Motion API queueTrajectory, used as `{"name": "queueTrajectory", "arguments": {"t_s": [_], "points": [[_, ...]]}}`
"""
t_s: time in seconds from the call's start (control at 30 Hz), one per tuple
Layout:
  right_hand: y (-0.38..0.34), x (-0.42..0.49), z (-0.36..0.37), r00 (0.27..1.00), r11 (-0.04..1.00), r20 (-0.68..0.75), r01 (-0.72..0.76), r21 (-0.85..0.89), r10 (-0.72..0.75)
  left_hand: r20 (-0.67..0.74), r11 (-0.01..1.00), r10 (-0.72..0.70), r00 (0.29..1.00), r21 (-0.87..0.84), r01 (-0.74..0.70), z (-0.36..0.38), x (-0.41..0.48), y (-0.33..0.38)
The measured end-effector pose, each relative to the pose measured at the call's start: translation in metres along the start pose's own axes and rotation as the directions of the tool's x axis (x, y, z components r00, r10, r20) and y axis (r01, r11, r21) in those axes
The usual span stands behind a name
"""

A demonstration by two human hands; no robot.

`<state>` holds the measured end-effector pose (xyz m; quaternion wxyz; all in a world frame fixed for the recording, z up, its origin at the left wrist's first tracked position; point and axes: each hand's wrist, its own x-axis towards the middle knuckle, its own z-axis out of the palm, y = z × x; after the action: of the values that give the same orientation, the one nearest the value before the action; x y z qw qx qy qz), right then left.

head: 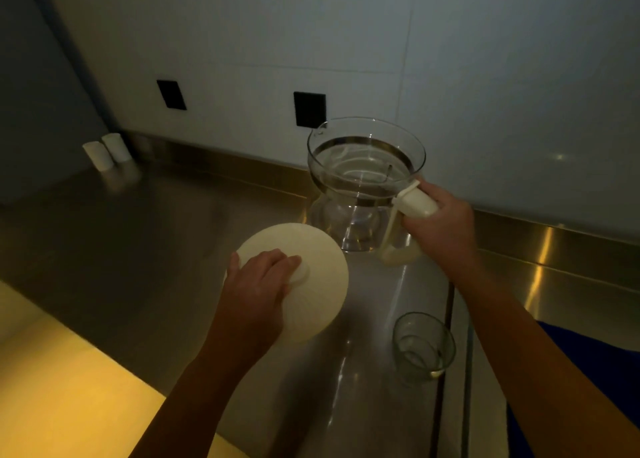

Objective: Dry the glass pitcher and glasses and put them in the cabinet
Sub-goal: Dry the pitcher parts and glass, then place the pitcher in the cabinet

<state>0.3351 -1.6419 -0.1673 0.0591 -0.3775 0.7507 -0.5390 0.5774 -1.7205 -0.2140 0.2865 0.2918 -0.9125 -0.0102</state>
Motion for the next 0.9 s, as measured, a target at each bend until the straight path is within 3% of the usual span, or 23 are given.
{"name": "queueTrajectory", "arguments": {"t_s": [0.23,0.6,0.9], "points": [[-0.055,-0.031,0.054,0.998,0.996,0.06,0.001,0.088,-0.006,-0.101,0.99,-0.047,0.994,0.13,0.061,-0.038,-0.036,-0.032],[-0.134,-0.112,0.168,0.98,0.987,0.199,-0.006,0.161,-0.026,-0.086,0.959,-0.078,0.993,0.265,0.098,-0.112,-0.134,-0.123],[-0.197,-0.186,0.283,0.952,0.99,0.298,0.023,0.141,-0.065,-0.095,0.912,-0.211,0.973,0.339,0.231,-0.173,-0.228,-0.221]]}}
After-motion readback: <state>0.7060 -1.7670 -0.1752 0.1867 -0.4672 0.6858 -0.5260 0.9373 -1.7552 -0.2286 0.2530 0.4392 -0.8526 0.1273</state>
